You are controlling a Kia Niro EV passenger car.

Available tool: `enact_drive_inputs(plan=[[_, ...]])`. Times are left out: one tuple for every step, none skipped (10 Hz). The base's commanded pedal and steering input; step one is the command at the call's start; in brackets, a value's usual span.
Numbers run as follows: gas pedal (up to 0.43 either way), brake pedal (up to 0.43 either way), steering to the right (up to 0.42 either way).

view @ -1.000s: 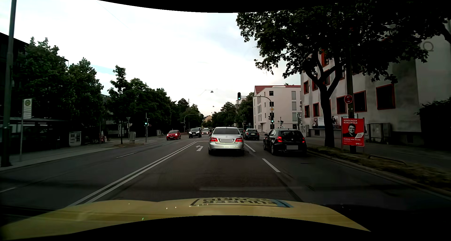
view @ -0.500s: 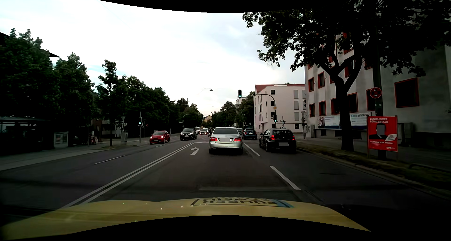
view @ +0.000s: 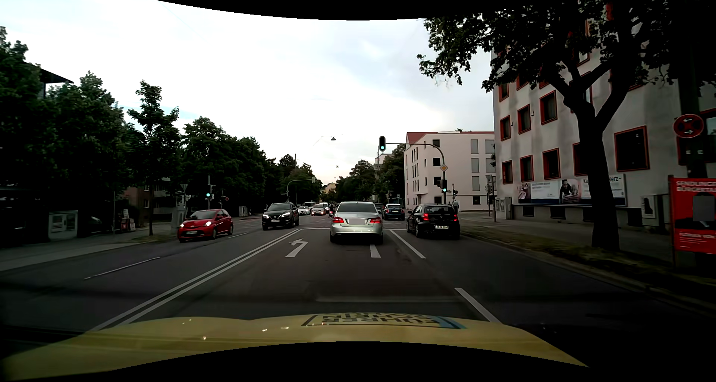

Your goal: Follow the waypoints while adhering to traffic rules and regulations

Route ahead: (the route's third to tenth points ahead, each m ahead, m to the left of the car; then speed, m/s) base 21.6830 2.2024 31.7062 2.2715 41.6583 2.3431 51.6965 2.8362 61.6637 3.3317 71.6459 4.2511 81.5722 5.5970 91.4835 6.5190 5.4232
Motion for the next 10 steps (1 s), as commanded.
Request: enact_drive_inputs(plan=[[0.240,0.000,-0.005],[0.220,0.000,-0.005],[0.209,0.000,-0.005],[0.197,0.000,-0.006],[0.197,0.000,-0.007],[0.197,0.000,-0.007],[0.197,0.000,-0.009],[0.189,0.000,-0.009],[0.189,0.000,-0.009],[0.189,0.000,-0.009]])
